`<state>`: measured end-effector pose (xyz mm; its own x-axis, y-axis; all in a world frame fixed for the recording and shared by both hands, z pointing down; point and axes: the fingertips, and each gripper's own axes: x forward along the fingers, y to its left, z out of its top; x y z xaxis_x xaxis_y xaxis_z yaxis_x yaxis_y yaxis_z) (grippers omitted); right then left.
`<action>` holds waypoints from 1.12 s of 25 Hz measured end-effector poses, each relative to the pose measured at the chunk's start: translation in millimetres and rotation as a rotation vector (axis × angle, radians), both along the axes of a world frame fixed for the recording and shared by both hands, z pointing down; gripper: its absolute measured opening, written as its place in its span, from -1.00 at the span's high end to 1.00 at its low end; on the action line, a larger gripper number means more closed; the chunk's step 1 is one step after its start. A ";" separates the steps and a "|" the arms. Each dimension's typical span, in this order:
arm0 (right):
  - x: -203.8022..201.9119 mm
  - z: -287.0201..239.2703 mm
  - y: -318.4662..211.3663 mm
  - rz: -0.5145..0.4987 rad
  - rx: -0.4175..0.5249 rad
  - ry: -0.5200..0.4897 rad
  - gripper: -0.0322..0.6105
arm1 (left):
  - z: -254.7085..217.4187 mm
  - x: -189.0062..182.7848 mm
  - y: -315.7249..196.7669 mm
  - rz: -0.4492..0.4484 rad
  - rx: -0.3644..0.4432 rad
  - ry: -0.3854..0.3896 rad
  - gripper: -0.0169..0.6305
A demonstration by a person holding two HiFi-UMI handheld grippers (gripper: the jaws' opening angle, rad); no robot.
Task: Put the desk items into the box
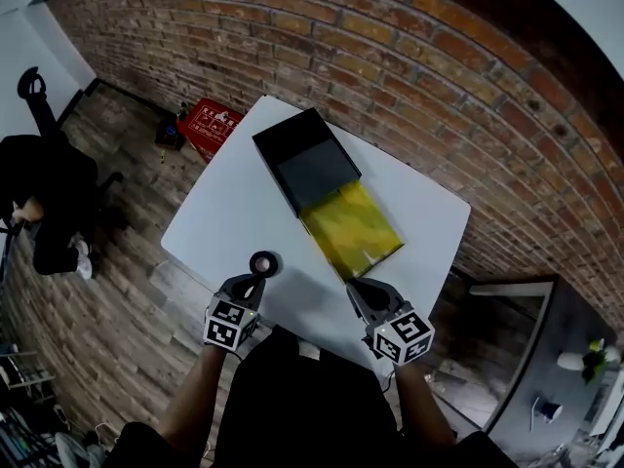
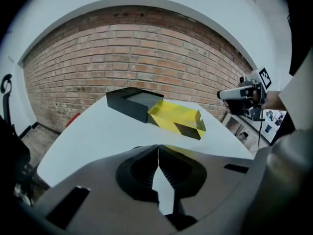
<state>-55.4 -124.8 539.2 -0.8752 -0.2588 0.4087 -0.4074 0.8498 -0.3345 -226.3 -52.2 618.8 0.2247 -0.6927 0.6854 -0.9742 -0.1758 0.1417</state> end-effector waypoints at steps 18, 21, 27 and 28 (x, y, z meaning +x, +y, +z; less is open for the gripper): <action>-11.5 6.4 -9.8 0.161 -0.022 0.037 0.83 | 71.0 9.1 -6.1 0.420 -0.185 -0.171 0.32; -5.4 8.7 -8.9 0.176 -0.023 0.043 0.83 | 80.4 9.1 -6.0 0.447 -0.217 -0.225 0.32; 0.8 11.3 -7.8 0.192 -0.035 0.049 0.83 | 92.0 6.9 -11.3 0.475 -0.275 -0.281 0.33; 2.7 11.7 -7.9 0.195 -0.036 0.050 0.83 | 93.4 6.8 -11.7 0.485 -0.283 -0.293 0.35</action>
<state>-52.7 -132.7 550.9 -0.7880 -0.4060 0.4628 -0.5804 0.7406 -0.3386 -219.4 -63.8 712.2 0.2427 -0.3425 0.9076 -0.7987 -0.6016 -0.0134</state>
